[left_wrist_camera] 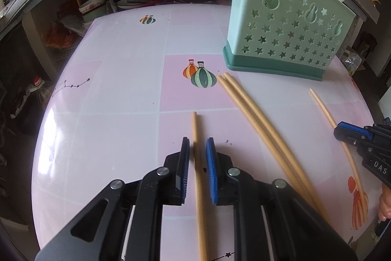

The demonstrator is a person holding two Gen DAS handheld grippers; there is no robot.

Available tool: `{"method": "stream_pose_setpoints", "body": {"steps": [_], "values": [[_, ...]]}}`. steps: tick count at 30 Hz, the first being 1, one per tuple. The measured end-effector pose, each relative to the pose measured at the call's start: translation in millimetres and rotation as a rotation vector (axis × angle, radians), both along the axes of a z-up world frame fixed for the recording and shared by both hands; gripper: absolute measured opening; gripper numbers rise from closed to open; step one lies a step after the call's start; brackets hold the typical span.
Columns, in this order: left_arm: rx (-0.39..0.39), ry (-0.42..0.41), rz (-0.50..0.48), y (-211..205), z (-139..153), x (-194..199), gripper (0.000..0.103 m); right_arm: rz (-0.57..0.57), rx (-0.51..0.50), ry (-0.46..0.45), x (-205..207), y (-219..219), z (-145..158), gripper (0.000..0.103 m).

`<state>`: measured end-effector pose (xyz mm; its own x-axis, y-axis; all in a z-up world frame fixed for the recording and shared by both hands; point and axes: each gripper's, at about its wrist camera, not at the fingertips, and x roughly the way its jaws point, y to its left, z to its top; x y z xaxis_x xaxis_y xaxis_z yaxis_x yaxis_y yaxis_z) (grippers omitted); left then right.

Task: Organize utensils
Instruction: 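Grasp a chopstick with the right gripper while the left gripper regrasps its chopstick, then lift both chopsticks over the green holder and open the left gripper while the right carries its chopstick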

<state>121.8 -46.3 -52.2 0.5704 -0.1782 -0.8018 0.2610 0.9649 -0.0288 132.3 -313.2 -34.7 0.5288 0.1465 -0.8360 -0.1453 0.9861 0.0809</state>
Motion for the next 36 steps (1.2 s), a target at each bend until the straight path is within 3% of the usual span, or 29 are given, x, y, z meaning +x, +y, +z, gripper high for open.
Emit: {"method": "stream_pose_setpoints", "body": {"steps": [3,6,11,22,29,36], "values": [[-0.044,0.003,0.02,6.7,-0.1,1.3,0.006,-0.019,0.036,0.003,1.6,-2.6,0.0,0.005],[-0.113,0.025,0.045,18.4,0.8,3.0,0.005,-0.033,0.059,-0.013,-0.1,-4.6,5.3,0.004],[-0.169,-0.015,0.057,30.5,14.6,-6.0,0.005,-0.04,0.095,-0.086,-9.7,-6.1,29.7,0.005],[-0.337,-0.209,0.017,57.2,78.4,-39.3,0.005,-0.052,0.236,-0.253,-29.2,-12.0,92.0,0.005],[-0.402,-0.304,-0.002,63.1,113.2,-53.3,0.005,-0.048,0.298,-0.28,-33.0,-13.0,102.3,0.005],[-0.438,-0.39,-0.036,59.9,144.8,-53.3,0.005,-0.055,0.297,-0.29,-35.1,-15.3,103.4,0.005]]}}
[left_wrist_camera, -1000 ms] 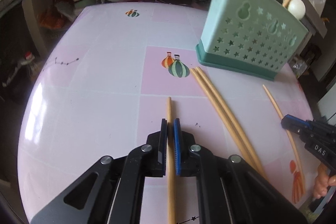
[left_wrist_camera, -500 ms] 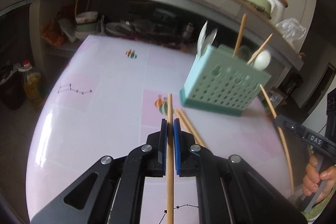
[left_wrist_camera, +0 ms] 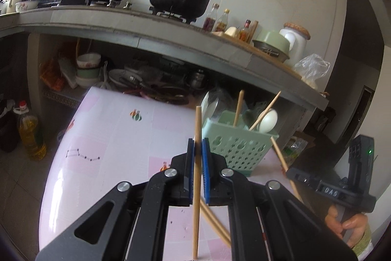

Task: Organize utensils
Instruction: 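Lift both chopsticks over the green holder and open the left gripper while the right carries its chopstick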

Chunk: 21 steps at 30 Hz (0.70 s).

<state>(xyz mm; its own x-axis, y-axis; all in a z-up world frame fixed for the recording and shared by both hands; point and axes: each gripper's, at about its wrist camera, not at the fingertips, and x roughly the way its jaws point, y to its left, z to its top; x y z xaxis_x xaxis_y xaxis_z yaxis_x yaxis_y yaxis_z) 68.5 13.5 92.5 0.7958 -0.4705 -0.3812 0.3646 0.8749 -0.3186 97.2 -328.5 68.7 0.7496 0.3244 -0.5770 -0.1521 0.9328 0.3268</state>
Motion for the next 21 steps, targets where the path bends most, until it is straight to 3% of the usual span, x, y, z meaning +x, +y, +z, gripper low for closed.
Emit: {"method": "stream_pose_setpoints", "body": {"steps": [12,21], "values": [[-0.064,-0.174,-0.087,-21.2,78.2,23.5,0.005,-0.024,0.026,-0.005,4.6,-11.5,-3.1,0.005],[-0.115,-0.323,-0.153,-61.8,139.4,39.7,0.005,-0.023,0.05,-0.011,9.2,-19.4,-4.4,0.005]]}}
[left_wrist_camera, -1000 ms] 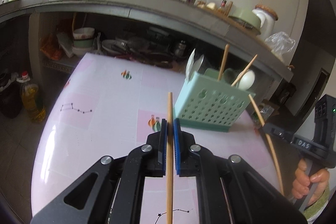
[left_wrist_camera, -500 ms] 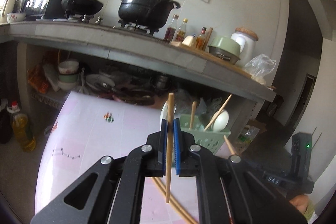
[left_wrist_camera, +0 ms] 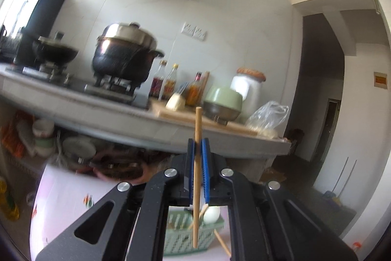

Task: Organize utensils
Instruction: 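Lift both chopsticks over the green holder and open the left gripper while the right carries its chopstick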

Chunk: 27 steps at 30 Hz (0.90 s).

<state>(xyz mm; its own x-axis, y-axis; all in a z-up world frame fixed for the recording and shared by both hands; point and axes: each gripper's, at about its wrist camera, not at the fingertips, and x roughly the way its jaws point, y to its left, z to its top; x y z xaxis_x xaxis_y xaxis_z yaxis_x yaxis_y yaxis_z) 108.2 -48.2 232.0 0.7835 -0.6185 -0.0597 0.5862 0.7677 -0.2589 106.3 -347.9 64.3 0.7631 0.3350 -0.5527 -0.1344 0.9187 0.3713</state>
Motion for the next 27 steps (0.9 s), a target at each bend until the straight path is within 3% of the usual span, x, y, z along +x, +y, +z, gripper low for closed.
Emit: {"method": "stream_pose_setpoints", "body": {"steps": [8,17,27], "values": [[0.057,-0.01,0.08,-46.4,-3.2,48.7,0.005,-0.01,0.017,-0.004,1.3,-8.8,-1.6,0.005],[0.138,0.048,0.186,-83.8,-54.9,95.8,0.005,-0.028,0.029,0.001,-1.7,-19.2,-3.2,0.005],[0.211,0.104,0.198,-95.4,-101.9,102.5,0.006,-0.037,0.029,0.005,-1.1,-23.7,-3.4,0.005]]}}
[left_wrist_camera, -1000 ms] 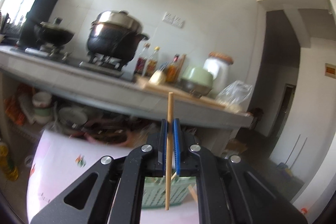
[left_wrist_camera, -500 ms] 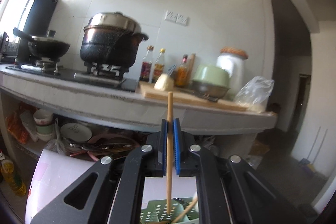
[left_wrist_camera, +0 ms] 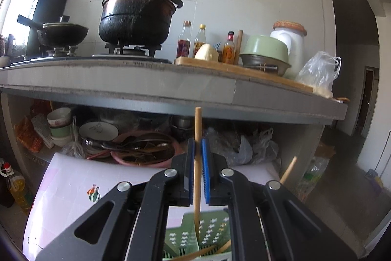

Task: Organize utensils
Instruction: 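Lift both chopsticks over the green holder and open the left gripper while the right carries its chopstick, then lower the held chopstick into the green holder and open the right gripper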

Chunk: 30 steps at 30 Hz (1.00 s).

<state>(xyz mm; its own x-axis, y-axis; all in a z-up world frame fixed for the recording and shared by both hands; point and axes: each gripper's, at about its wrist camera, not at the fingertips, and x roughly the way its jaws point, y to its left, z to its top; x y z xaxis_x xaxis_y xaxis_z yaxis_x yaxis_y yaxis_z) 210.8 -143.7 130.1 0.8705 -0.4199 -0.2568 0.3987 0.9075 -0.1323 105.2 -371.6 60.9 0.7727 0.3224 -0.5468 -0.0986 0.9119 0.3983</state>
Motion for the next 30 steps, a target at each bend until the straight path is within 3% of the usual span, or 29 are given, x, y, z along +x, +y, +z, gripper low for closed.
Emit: {"method": "stream_pose_setpoints", "body": {"steps": [6,10,19,24,30], "values": [[-0.011,0.032,-0.026,8.3,-5.6,-3.0,0.006,-0.001,-0.008,-0.001,-0.7,1.5,1.8,0.005],[-0.054,0.045,-0.039,19.6,-2.3,-8.6,0.024,-0.001,-0.017,-0.004,-1.6,3.0,4.6,0.005],[-0.148,0.025,-0.055,65.3,17.7,-44.6,0.041,-0.008,-0.047,-0.046,3.8,14.0,22.4,0.005],[-0.165,0.021,-0.05,95.0,18.7,-73.6,0.051,0.006,-0.049,-0.116,17.7,24.0,43.7,0.005],[-0.138,0.073,-0.028,120.4,-5.2,-101.0,0.055,0.047,0.009,-0.256,43.6,32.7,75.5,0.005]]}}
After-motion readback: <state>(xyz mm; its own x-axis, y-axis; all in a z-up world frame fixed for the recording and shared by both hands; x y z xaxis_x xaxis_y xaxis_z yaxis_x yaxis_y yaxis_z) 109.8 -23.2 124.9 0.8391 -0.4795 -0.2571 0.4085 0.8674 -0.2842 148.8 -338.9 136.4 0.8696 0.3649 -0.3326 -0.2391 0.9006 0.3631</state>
